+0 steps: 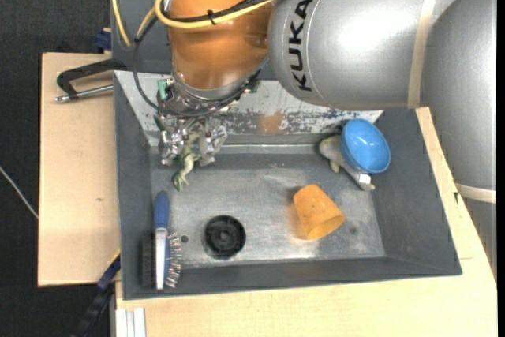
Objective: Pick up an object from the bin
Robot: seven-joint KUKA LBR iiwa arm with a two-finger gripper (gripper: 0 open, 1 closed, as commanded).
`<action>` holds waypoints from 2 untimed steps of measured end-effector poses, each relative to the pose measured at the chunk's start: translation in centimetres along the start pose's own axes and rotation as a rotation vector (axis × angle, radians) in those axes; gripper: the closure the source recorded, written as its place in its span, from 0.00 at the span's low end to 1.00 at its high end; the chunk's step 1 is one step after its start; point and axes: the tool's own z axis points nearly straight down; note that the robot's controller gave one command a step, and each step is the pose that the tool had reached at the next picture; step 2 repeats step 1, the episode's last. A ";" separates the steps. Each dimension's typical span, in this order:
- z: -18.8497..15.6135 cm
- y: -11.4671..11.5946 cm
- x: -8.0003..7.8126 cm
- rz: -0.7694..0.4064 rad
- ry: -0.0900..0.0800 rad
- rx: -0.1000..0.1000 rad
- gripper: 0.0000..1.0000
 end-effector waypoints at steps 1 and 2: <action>-1.9 -0.2 -0.1 0.004 0.000 0.000 1.00; -1.9 -0.2 -0.1 0.004 0.000 0.000 1.00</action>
Offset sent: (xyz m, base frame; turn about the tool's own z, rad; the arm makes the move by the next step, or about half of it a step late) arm 0.0000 0.0001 0.0166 0.0000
